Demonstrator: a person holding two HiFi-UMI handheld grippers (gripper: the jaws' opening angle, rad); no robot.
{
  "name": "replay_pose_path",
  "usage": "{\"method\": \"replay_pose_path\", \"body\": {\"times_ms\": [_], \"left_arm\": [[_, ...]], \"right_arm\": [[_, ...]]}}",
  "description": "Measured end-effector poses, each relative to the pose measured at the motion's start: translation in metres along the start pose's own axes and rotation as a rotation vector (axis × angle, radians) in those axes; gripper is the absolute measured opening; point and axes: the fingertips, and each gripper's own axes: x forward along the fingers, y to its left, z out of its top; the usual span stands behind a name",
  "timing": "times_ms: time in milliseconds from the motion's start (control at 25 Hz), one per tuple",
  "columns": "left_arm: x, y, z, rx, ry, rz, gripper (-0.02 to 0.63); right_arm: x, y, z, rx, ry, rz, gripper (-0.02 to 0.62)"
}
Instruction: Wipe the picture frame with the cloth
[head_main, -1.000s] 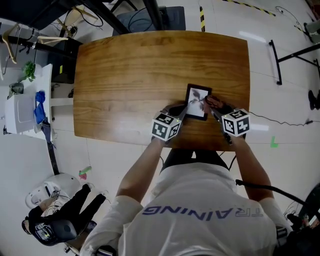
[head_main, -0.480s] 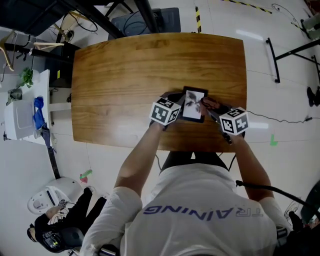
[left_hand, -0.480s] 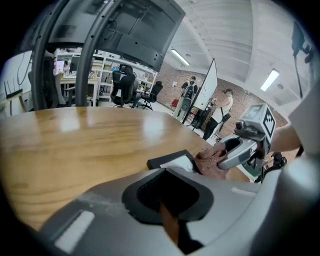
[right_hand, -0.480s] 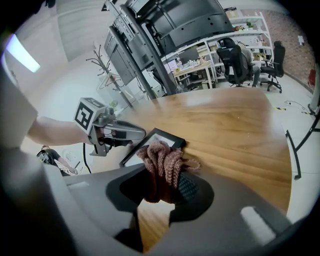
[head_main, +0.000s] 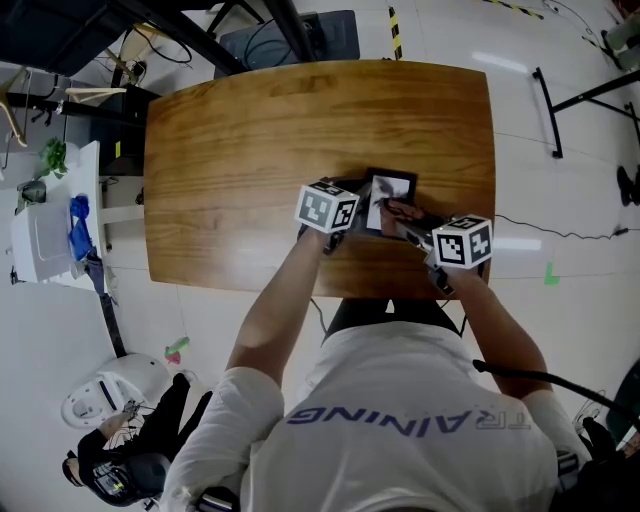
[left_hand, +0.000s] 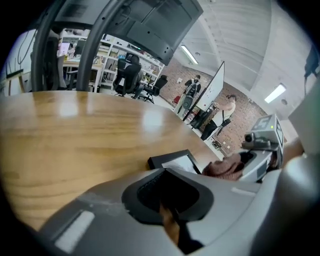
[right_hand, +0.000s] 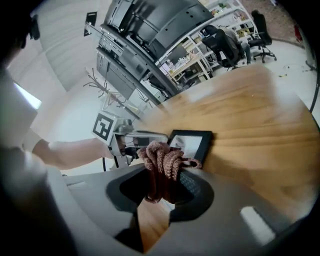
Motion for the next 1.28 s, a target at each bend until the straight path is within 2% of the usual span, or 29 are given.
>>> {"method": "replay_pose_path", "body": {"times_ms": [200,400,560,760,960,1280], "left_arm": [[-0.001,-0.002,0.003,-0.007,0.017,0.0,0.006],[-0.001,-0.002,0.002,-0.005,0.013,0.003,0.006],[0.0,-0.001,0.001,-0.014,0.011,-0.002,0.006],[0.001,-0.002,0.0,-0.022,0.005,-0.009,0.006],[0.003,-0.003,0.001,-0.011,-0.002,-0.002,0.006],[0.003,-0.002,-0.001,0.006,-0.003,0.01,0.006]], "right_arm": [[0.035,0.029,-0.015,0.047,0.05,0.057,0.117],[0.057,0.036,-0.029,0.015,0.105,0.026,0.117],[0.061,0.031,-0.027,0.008,0.097,0.012,0.117],[0.05,0.029,-0.024,0.001,0.101,-0.017,0.117],[0.027,0.008,-0.029,0.003,0.07,-0.057,0.117],[-0.012,-0.026,-0.035,0.1,0.001,-0.107,0.117]]}}
